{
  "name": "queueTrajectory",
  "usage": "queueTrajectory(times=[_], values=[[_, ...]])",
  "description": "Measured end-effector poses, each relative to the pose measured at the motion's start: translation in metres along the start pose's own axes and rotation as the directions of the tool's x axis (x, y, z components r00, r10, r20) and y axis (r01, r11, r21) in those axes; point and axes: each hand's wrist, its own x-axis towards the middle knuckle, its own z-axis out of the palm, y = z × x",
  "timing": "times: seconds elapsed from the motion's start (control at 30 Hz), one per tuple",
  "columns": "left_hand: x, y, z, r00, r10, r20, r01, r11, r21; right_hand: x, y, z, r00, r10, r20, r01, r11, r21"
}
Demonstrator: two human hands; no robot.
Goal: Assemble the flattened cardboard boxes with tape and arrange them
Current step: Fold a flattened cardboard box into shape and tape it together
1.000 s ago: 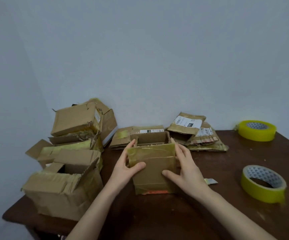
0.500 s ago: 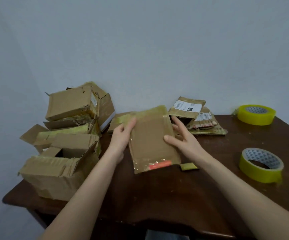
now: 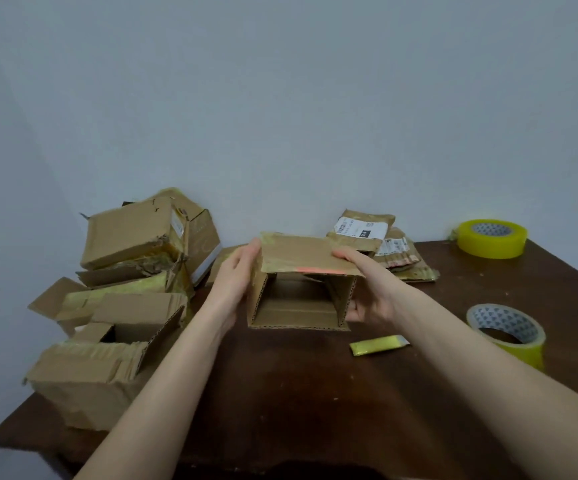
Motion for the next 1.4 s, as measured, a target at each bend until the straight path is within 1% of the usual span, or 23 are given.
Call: queueTrajectory(times=[0.13, 0.2, 0.27, 0.33, 0.4, 0.43, 0.5, 0.53, 0.57, 0.63, 0.7, 0.73, 0.8, 0.93, 1.0, 1.03, 1.07, 1.13, 1.2, 1.23, 1.3, 1.33, 1.4], values=[[-0.009, 0.005, 0.004, 0.997, 0.033, 0.063, -0.028, 0.996, -0.086, -0.003, 0.002, 0.000, 0.973, -0.225, 0.055, 0.231, 0.957, -0.174], [-0.014, 0.004, 0.003, 0.993, 0.069, 0.094, -0.057, 0.991, -0.121, -0.002, 0.006, -0.005, 0.927, -0.353, 0.126, 0.375, 0.882, -0.285], [-0.020, 0.002, -0.001, 0.980, 0.120, 0.160, -0.104, 0.989, -0.107, -0.002, 0.010, -0.012, 0.870, -0.439, 0.226, 0.493, 0.746, -0.448], [-0.022, 0.001, -0.009, 0.962, 0.148, 0.227, -0.151, 0.989, -0.006, -0.001, 0.014, -0.018, 0.824, -0.466, 0.322, 0.559, 0.578, -0.594], [-0.023, 0.001, -0.013, 0.938, 0.183, 0.294, -0.249, 0.947, 0.205, -0.001, 0.017, -0.022, 0.795, -0.495, 0.350, 0.573, 0.425, -0.700], [-0.024, 0.000, -0.012, 0.922, 0.206, 0.329, -0.313, 0.895, 0.317, -0.002, 0.017, -0.023, 0.786, -0.505, 0.356, 0.564, 0.351, -0.747], [-0.025, -0.005, -0.010, 0.899, 0.232, 0.372, -0.407, 0.758, 0.509, -0.002, 0.020, -0.029, 0.794, -0.485, 0.366, 0.538, 0.283, -0.794], [-0.026, -0.008, -0.010, 0.896, 0.221, 0.384, -0.417, 0.712, 0.565, -0.003, 0.021, -0.034, 0.803, -0.466, 0.372, 0.536, 0.292, -0.792], [-0.027, -0.009, -0.011, 0.898, 0.198, 0.394, -0.415, 0.679, 0.605, -0.005, 0.022, -0.037, 0.817, -0.449, 0.362, 0.533, 0.347, -0.772], [-0.029, -0.008, -0.016, 0.895, 0.160, 0.417, -0.420, 0.617, 0.665, -0.012, 0.021, -0.038, 0.851, -0.444, 0.281, 0.510, 0.573, -0.642], [-0.029, -0.004, -0.018, 0.895, 0.164, 0.414, -0.436, 0.519, 0.735, -0.016, 0.016, -0.032, 0.910, -0.404, 0.093, 0.403, 0.811, -0.424], [-0.030, -0.002, -0.016, 0.893, 0.193, 0.407, -0.449, 0.456, 0.768, -0.018, 0.012, -0.026, 0.931, -0.366, 0.006, 0.339, 0.858, -0.385], [-0.034, 0.002, -0.009, 0.874, 0.279, 0.397, -0.477, 0.341, 0.810, -0.021, 0.001, -0.010, 0.935, -0.342, -0.092, 0.245, 0.813, -0.528], [-0.037, 0.004, 0.002, 0.834, 0.418, 0.362, -0.482, 0.229, 0.846, -0.021, -0.017, 0.007, 0.919, -0.376, -0.113, 0.113, 0.528, -0.842], [-0.038, 0.005, 0.003, 0.802, 0.473, 0.364, -0.517, 0.245, 0.820, -0.019, -0.023, 0.005, 0.911, -0.401, -0.090, 0.119, 0.467, -0.876], [-0.038, 0.006, 0.002, 0.798, 0.488, 0.354, -0.526, 0.278, 0.804, -0.019, -0.025, 0.002, 0.908, -0.406, -0.108, 0.134, 0.525, -0.841], [-0.038, 0.009, 0.000, 0.810, 0.490, 0.321, -0.519, 0.345, 0.782, -0.018, -0.027, -0.002, 0.913, -0.385, -0.132, 0.154, 0.628, -0.763], [-0.035, 0.012, -0.004, 0.873, 0.431, 0.227, -0.451, 0.538, 0.712, -0.018, -0.029, -0.010, 0.942, -0.303, -0.146, 0.184, 0.827, -0.531], [-0.026, 0.013, -0.007, 0.927, 0.348, 0.139, -0.354, 0.689, 0.632, -0.016, -0.024, -0.023, 0.968, -0.244, -0.063, 0.207, 0.913, -0.352], [-0.022, 0.013, -0.007, 0.953, 0.295, 0.077, -0.289, 0.794, 0.535, -0.014, -0.020, -0.029, 0.975, -0.221, -0.010, 0.209, 0.933, -0.293], [-0.017, 0.013, -0.008, 0.996, 0.082, -0.036, -0.074, 0.979, 0.190, -0.010, -0.006, -0.040, 0.982, -0.180, 0.054, 0.188, 0.929, -0.320], [-0.016, 0.013, -0.007, 0.998, -0.034, -0.045, 0.036, 0.998, 0.050, -0.008, 0.001, -0.043, 0.985, -0.156, 0.079, 0.174, 0.923, -0.344], [-0.018, 0.012, -0.006, 0.985, -0.175, -0.008, 0.175, 0.985, 0.007, -0.003, 0.015, -0.045, 0.984, -0.135, 0.114, 0.164, 0.939, -0.301]])
